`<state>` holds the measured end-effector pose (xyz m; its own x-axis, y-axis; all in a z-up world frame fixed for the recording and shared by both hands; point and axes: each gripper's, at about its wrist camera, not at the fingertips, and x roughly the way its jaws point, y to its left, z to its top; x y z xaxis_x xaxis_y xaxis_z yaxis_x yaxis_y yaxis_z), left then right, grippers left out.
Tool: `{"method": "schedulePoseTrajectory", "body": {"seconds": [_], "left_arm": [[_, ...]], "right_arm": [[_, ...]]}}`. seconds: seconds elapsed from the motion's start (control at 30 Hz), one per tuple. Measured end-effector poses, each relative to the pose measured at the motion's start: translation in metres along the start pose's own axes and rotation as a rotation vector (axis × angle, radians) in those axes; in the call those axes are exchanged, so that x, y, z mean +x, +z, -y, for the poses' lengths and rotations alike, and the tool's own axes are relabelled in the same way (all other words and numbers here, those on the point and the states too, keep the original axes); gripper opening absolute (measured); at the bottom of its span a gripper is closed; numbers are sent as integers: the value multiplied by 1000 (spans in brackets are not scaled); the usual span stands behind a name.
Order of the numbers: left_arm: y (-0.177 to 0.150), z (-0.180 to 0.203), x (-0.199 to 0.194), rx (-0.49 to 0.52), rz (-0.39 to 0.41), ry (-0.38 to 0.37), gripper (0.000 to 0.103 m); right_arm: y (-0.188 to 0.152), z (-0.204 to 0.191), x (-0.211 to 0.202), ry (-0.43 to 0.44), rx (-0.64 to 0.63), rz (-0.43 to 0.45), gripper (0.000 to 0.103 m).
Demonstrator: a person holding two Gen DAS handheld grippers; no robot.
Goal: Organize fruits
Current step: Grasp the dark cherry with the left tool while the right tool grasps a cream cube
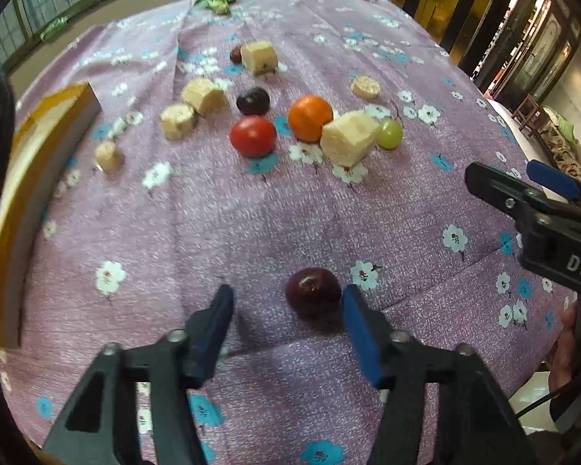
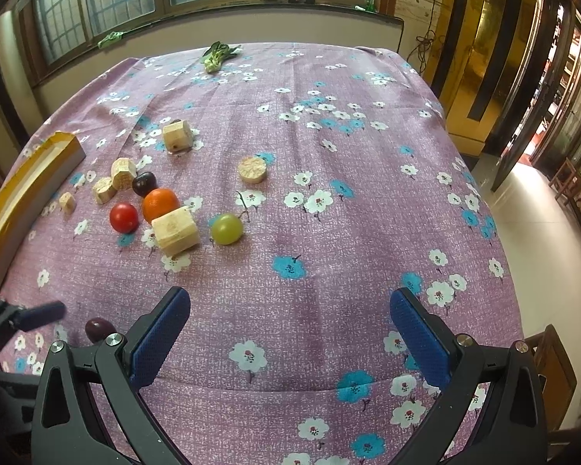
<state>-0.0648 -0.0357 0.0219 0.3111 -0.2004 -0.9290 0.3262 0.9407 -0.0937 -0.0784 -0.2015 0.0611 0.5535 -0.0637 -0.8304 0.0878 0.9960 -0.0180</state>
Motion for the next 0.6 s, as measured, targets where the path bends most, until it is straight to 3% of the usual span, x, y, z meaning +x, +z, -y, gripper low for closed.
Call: {"method": "schedulePoseTrajectory", "body": {"seconds": [0.07,0.13,0.27,0.43,0.6], "left_arm": [[-3,2,0,-12,1,-29,47],[-3,4,-1,-13,11,-63,31],[-4,0,-4,-44,21,-70,31],[-6,-20,-12,-85,50,-29,31],[-9,-49,-15,-142,57,1,31]], "right_arm": [[0,1,1,4,-2,2,103],[0,2,2,7,-4,3,103],[4,-3,5,47,-15,8,103],[16,-27,8,204,-73,30,103],[29,-56,24,266,-164,40,103]]}}
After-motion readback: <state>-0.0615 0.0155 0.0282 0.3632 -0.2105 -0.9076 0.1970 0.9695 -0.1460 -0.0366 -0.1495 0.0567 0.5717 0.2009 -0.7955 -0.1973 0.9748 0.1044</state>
